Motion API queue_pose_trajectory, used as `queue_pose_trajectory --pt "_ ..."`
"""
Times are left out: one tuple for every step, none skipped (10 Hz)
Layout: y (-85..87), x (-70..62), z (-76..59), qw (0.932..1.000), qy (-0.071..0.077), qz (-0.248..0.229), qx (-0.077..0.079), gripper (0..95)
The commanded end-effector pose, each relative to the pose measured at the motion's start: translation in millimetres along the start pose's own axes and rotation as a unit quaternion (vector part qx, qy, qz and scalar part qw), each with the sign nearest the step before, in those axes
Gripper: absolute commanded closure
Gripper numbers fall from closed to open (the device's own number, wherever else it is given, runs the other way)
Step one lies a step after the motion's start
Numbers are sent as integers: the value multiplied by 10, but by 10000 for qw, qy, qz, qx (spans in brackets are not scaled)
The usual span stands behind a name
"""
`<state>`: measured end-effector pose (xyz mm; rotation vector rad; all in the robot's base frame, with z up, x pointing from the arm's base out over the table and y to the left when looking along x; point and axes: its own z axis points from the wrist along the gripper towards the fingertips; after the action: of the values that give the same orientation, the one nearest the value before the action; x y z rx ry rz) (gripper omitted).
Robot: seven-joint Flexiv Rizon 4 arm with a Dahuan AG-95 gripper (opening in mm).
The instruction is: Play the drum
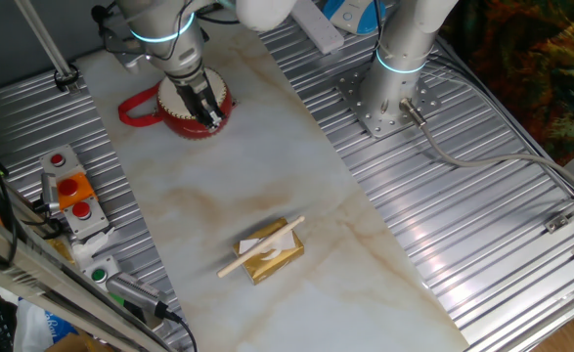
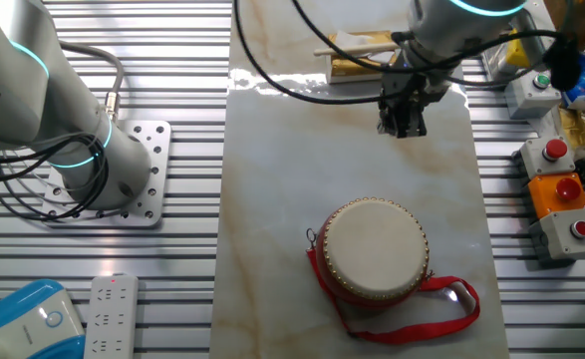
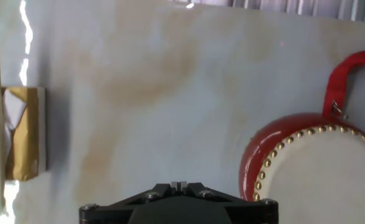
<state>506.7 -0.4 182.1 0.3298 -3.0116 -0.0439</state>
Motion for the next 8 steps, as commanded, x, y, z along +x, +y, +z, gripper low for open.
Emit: queue_pose_trajectory --pt "-1 27 0 9998 -52 -183 27 950" --pt "-1 27 0 9998 -56 -192 49 950" --pt "-1 27 0 9998 -82 -175 74 950" --pt "-1 27 0 9998 -80 -140 84 950" --pt "-1 27 0 9998 -78 -129 94 950" --pt "-1 27 0 9999 -79 -106 94 950" --pt "1 26 -2 9999 -82 -38 67 950" --pt "13 20 -10 9999 -87 -30 75 950"
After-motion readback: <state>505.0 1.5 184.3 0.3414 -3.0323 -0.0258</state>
